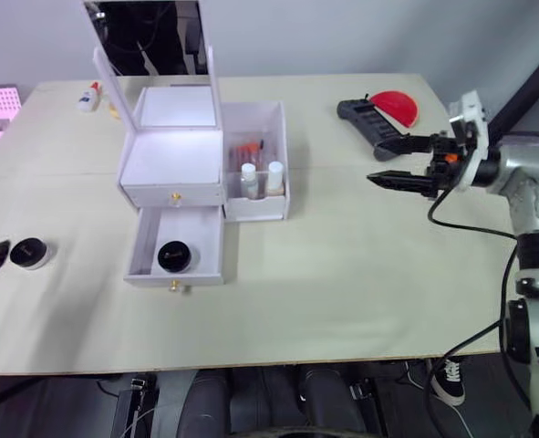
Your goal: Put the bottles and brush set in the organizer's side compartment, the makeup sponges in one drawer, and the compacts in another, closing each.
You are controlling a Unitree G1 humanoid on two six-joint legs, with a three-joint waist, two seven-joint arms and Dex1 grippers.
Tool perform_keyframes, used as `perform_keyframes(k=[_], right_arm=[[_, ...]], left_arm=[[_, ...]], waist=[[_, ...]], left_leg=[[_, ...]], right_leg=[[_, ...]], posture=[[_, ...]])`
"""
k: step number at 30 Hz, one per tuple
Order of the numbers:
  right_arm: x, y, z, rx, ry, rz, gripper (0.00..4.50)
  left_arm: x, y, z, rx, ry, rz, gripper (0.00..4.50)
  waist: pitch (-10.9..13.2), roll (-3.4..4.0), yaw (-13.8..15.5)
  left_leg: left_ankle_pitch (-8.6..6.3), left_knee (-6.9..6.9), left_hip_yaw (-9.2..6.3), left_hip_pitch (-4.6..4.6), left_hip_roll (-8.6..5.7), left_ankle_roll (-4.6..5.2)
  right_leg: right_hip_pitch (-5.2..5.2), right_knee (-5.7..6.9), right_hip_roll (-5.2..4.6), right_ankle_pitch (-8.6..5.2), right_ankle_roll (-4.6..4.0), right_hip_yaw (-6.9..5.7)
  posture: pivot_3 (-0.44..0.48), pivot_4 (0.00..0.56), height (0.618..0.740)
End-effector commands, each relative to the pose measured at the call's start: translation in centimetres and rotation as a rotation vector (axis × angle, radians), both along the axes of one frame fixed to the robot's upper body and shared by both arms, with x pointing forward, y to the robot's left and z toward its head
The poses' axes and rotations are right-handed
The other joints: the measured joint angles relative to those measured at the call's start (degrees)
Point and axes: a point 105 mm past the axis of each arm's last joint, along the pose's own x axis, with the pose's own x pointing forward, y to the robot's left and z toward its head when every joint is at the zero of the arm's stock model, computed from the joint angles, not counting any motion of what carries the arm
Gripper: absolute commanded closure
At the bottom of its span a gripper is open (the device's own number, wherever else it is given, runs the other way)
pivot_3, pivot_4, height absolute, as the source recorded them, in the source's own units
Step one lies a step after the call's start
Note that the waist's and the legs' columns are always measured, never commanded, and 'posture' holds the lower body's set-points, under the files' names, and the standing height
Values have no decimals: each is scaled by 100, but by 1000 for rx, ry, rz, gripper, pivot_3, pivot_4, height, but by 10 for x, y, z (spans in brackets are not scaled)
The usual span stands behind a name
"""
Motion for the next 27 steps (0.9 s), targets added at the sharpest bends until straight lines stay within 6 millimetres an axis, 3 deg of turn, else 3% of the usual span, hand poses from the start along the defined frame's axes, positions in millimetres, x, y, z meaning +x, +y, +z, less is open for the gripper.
perform_keyframes(k=[1,4,9,13,18,24,27], right_arm=[[-18,34,11,-62,22,128,0],[-29,52,13,-132,19,199,0],[-39,69,27,-160,-47,259,0],[-47,73,33,-156,-63,269,0],[-63,82,41,-135,-54,293,0],[-77,90,42,-123,-60,303,0],[-81,85,39,-123,-50,288,0]], left_arm=[[20,-46,7,110,7,-189,568],[35,-86,-5,156,72,-369,1871],[53,-133,-11,178,173,-611,4442],[63,-157,-14,213,250,-763,4442],[72,-171,-21,259,317,-867,4442],[94,-200,-24,366,333,-901,4442],[93,-210,-27,387,366,-928,4442]], waist=[[0,2,15],[0,2,6],[1,2,11],[1,3,10],[1,3,-5],[1,1,47],[0,0,47]], left_leg=[[0,1,0,-1,0,0],[0,3,1,-1,0,0],[0,2,0,-8,0,0],[1,2,-1,-9,0,1],[1,1,-1,-10,1,2],[2,12,-3,-13,4,3],[2,17,-3,-17,4,3]], right_leg=[[0,0,0,0,0,0],[0,1,-1,1,-1,0],[-5,0,3,1,0,0],[-4,2,5,1,1,0],[-7,2,7,1,3,0],[-2,4,12,1,4,-1],[-1,2,12,1,5,0]], posture=[[0,150,740],[0,150,740],[0,150,740],[0,150,740],[0,150,740],[0,150,740],[0,150,740]])
